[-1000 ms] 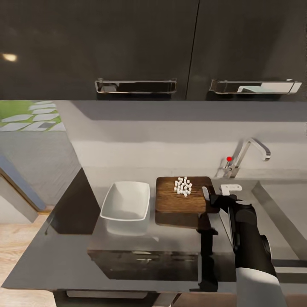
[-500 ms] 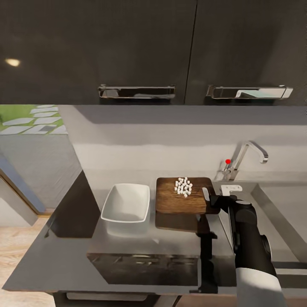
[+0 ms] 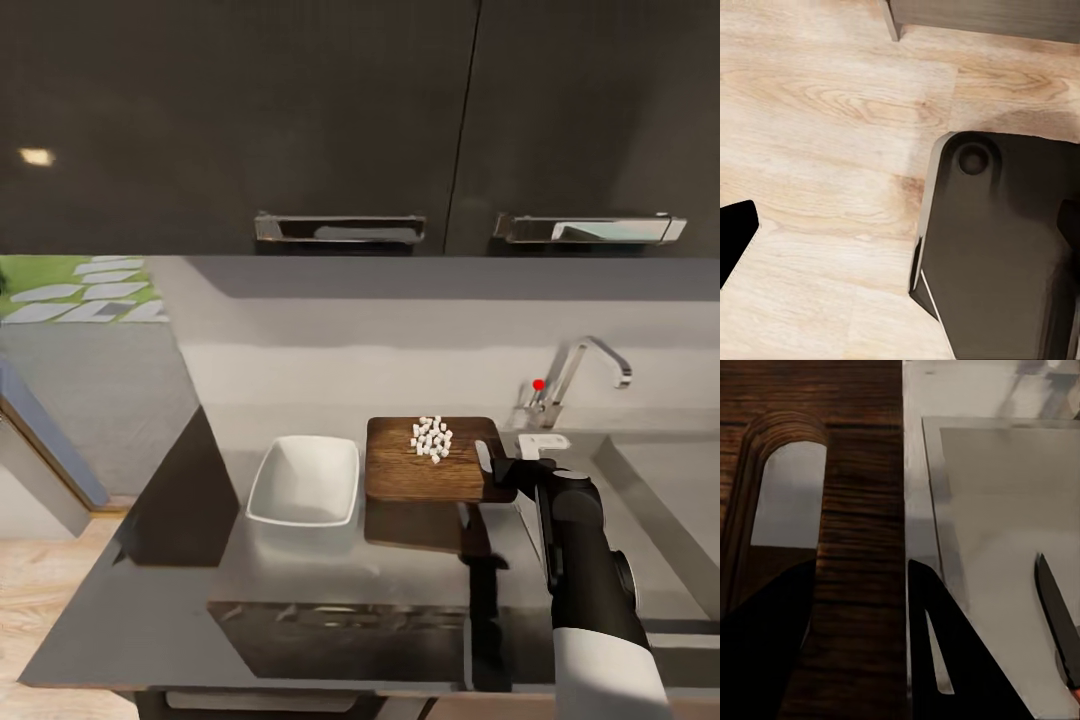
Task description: In the kitchen, take the Vidalia onion out of the sink, dice it on the chopping board with the paring knife, put the diced onion into the bowl on the countertop, then place both the paring knife and the chopping board into the sink.
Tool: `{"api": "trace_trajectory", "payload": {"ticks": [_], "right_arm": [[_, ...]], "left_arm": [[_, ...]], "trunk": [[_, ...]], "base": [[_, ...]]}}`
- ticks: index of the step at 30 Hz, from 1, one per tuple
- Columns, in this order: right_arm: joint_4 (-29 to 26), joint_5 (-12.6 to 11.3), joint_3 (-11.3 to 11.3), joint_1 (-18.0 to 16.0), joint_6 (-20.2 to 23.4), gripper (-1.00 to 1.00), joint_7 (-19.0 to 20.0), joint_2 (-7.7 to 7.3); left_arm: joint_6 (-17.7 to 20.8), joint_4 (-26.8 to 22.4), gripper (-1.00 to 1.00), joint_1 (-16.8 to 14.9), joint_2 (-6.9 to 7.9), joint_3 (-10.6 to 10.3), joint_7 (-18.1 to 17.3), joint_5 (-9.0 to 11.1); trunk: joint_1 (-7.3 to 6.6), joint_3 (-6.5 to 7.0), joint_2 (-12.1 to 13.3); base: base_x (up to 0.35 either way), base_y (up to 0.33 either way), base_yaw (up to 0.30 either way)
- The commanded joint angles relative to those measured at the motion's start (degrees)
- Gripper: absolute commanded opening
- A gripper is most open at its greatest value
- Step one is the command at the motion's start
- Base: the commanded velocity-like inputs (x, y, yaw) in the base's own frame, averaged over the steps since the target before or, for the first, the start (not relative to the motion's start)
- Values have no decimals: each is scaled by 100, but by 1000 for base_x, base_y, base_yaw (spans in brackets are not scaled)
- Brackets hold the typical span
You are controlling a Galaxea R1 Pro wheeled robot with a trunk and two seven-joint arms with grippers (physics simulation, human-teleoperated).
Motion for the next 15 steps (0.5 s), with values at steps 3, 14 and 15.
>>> {"api": "trace_trajectory", "payload": {"ticks": [3,14,15], "right_arm": [[-8,55,-12,-7,15,-100,55,7],[-8,55,-5,-7,14,-100,55,7],[-8,55,-4,-7,14,-100,55,7]], "left_arm": [[-10,-7,100,1,2,-15,6,32],[-9,-7,100,1,2,-15,6,36],[-8,-7,100,1,2,-15,6,38]], "trunk": [[4,17,-11],[4,119,-11],[4,128,-11]], "base": [[0,227,0],[0,202,0],[0,277,0]]}}
